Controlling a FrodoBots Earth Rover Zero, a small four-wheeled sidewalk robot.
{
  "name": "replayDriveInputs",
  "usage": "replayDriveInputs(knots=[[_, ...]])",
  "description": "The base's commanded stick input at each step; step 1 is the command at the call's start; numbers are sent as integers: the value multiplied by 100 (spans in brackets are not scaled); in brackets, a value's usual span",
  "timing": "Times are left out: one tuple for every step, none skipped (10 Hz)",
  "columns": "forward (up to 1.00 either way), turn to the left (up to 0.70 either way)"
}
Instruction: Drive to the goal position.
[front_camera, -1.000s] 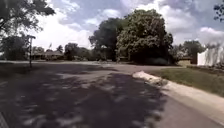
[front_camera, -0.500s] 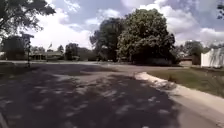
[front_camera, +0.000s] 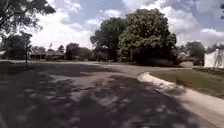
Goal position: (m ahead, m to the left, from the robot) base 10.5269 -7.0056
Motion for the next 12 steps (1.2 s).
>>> replayDriveInputs(knots=[[70,0],[70,0],[70,0],[70,0],[70,0],[70,0],[70,0],[70,0],[70,0],[70,0],[70,0],[70,0]])
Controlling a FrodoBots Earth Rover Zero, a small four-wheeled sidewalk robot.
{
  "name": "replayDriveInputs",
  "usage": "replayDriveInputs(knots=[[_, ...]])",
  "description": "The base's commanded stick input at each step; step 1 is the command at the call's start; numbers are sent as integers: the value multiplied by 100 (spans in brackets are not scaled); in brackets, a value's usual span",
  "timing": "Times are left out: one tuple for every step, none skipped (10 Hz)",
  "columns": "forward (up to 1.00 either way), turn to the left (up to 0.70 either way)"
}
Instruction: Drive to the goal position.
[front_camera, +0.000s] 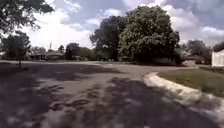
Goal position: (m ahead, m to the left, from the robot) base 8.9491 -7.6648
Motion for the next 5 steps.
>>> replayDriveInputs(knots=[[70,0],[70,0],[70,0],[70,0],[70,0]])
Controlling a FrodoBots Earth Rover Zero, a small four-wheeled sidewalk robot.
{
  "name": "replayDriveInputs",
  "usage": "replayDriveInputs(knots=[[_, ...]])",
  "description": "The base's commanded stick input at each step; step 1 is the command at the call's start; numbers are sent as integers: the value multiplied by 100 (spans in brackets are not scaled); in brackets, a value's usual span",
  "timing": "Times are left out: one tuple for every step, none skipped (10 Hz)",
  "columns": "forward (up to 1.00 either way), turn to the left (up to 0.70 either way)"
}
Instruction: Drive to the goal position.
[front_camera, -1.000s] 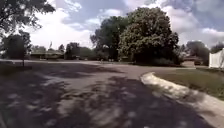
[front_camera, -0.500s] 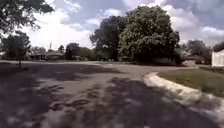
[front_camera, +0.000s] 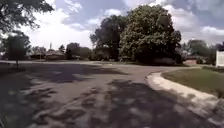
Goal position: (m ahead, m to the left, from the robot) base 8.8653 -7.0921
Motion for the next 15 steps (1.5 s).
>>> replayDriveInputs(knots=[[70,-18],[70,-35],[70,-32],[70,-2],[70,0],[70,0],[70,0],[70,0],[70,0],[70,0],[70,0],[70,0],[70,0],[70,0],[70,0]])
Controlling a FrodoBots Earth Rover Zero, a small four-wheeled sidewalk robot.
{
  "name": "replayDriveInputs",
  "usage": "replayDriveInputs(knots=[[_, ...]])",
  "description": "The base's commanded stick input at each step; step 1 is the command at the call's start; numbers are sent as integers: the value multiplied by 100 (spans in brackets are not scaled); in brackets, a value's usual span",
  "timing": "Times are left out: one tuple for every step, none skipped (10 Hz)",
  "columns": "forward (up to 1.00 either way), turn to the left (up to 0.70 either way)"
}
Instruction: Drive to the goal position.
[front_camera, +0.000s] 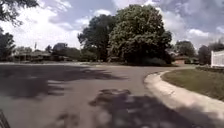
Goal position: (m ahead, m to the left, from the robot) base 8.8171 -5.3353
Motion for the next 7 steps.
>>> replayDriveInputs(knots=[[70,0],[70,0],[70,0],[70,0],[70,0],[70,0],[70,0]])
